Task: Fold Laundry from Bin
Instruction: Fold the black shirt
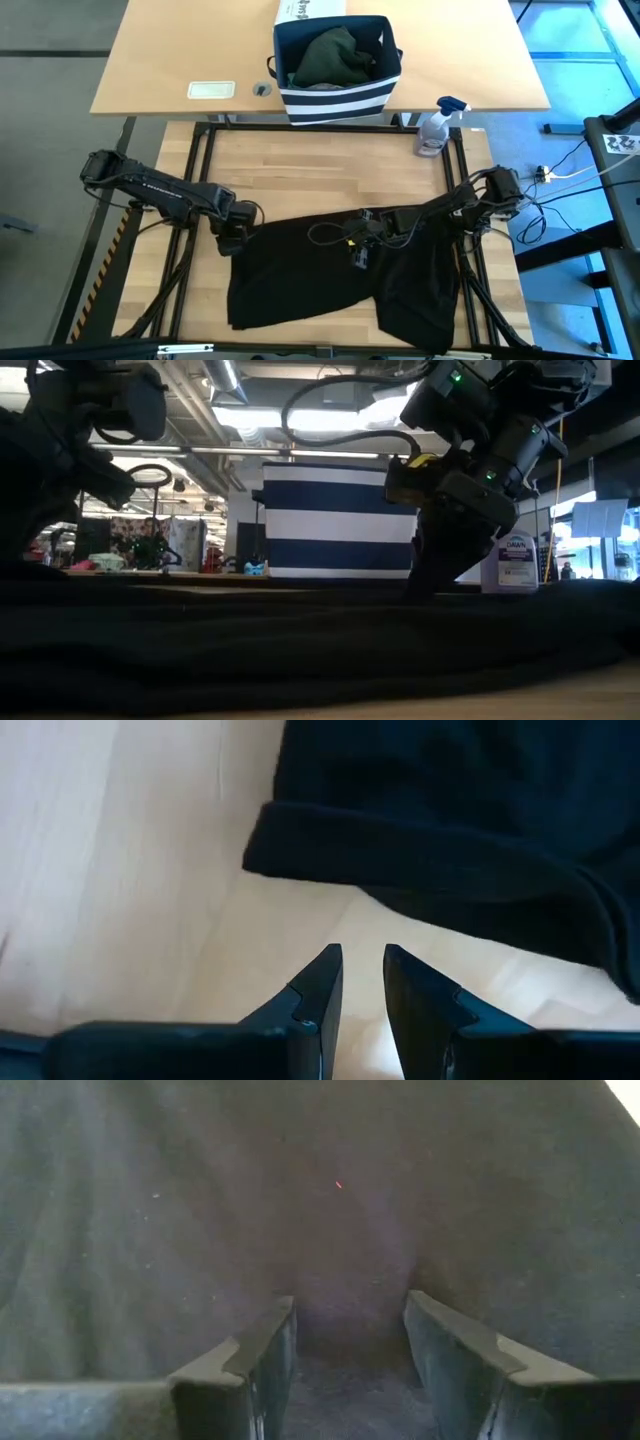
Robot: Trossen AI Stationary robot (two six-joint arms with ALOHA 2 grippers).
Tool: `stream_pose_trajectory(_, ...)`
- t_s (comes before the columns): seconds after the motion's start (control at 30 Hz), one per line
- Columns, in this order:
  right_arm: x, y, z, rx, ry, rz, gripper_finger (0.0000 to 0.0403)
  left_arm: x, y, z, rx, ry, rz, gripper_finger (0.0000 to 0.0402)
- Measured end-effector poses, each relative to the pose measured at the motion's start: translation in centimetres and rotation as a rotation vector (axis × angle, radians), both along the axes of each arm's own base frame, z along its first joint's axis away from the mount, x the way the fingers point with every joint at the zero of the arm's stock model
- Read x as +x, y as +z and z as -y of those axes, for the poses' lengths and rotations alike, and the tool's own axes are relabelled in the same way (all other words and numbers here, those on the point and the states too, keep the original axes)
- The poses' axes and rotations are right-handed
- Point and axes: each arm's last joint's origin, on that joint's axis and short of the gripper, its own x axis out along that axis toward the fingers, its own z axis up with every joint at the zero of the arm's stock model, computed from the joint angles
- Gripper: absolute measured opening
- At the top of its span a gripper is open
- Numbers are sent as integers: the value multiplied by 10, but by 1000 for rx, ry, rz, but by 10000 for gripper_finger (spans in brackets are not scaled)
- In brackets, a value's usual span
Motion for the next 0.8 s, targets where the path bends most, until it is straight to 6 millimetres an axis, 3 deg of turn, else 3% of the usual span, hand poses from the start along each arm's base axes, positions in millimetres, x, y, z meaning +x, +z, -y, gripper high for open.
stream_pose_trajectory(0.3,-8,-2,-18,91,105,-70,193,1,-1,-5,162,9,21,72)
stream_pose_trajectory(0.57,-19,-4,-36,101,138,-134,193,12,0,-3,143,-40,144,72)
stream_pose_trajectory(0.8,-19,7,-36,61,120,-63,193,20,1,-3,137,-61,234,72)
